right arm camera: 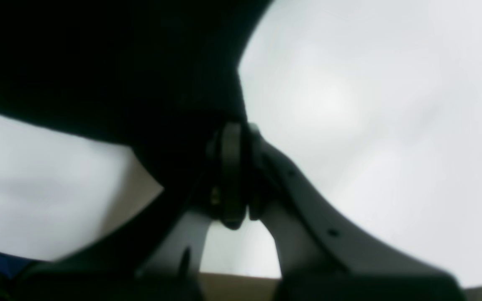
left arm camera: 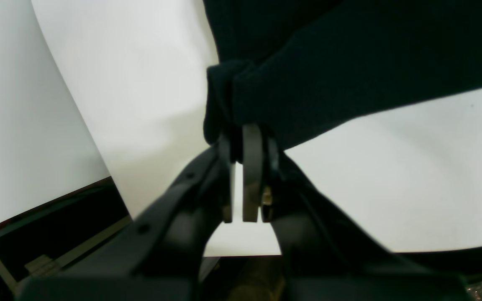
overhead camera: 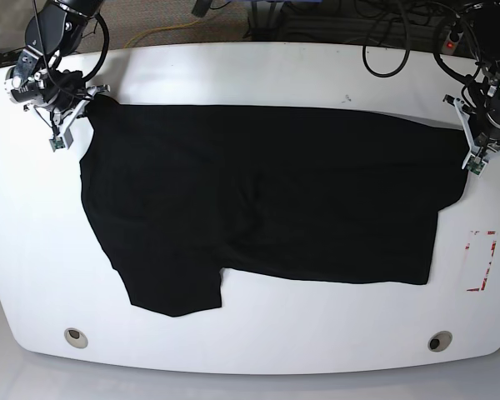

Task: Fold the T-shirt properly
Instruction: 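Pull both grippers back, smoothing the shirt flat, then release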

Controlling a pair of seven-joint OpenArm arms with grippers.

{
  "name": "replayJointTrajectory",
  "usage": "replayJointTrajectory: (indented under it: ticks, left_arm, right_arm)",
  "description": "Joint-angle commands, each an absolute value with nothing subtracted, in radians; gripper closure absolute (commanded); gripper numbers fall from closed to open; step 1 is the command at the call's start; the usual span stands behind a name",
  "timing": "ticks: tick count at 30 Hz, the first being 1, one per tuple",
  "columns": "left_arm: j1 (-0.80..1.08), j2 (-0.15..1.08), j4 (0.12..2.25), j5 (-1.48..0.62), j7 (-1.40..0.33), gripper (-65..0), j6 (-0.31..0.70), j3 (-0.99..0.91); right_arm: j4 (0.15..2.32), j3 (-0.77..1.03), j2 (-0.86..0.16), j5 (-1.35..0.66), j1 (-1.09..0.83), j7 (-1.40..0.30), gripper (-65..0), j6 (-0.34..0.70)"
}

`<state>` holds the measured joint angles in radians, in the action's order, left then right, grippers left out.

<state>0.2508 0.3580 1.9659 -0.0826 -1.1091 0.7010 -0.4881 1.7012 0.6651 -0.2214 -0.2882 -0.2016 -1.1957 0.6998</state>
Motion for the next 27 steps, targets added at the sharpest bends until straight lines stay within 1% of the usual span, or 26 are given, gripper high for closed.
replayJointTrajectory:
  ticks: [1,4,7,13,17,24,26,27]
  left_arm:
    - [0.242,0.400,1.983,-0.077,-1.098,-1.2,0.698,-0.496]
    - [0.234,0.404,1.982,-0.079,-1.096,-1.2,0.698,-0.495]
    - [0.179,0.404,1.972,-0.077,-1.098,-1.5,0.698,-0.486]
    - [0.079,0.424,1.862,-0.076,-1.099,-1.5,0.698,-0.418]
    - [0.001,0.447,1.727,-0.076,-1.095,-1.5,0.698,-0.341]
    - [-0.154,0.449,1.455,-0.076,-1.038,-1.7,0.698,-0.315]
    - [-0.191,0.452,1.388,-0.076,-1.020,-3.1,0.698,-0.277]
    - [-0.209,0.461,1.353,-0.062,-1.004,-5.1,0.698,-0.252]
  right_arm:
    - [1.681,0.676,-0.240,-0.305,-0.200,-1.187,0.0,0.698]
    - [1.667,0.676,-0.243,-0.303,-0.199,-1.187,0.0,0.698]
    - [1.667,0.676,-0.246,-0.302,-0.199,-1.187,0.0,0.698]
    - [1.667,0.677,-0.249,-0.302,-0.200,-1.187,0.0,0.698]
    - [1.667,0.700,-0.248,-0.302,-0.202,-1.187,0.0,0.698]
    - [1.667,0.711,-0.240,-0.302,-0.196,-1.187,0.0,0.698]
    - [1.667,0.711,-0.240,-0.302,-0.196,-1.185,0.0,0.698]
    - [1.667,0.711,-0.240,-0.302,-0.196,-1.185,0.0,0.698]
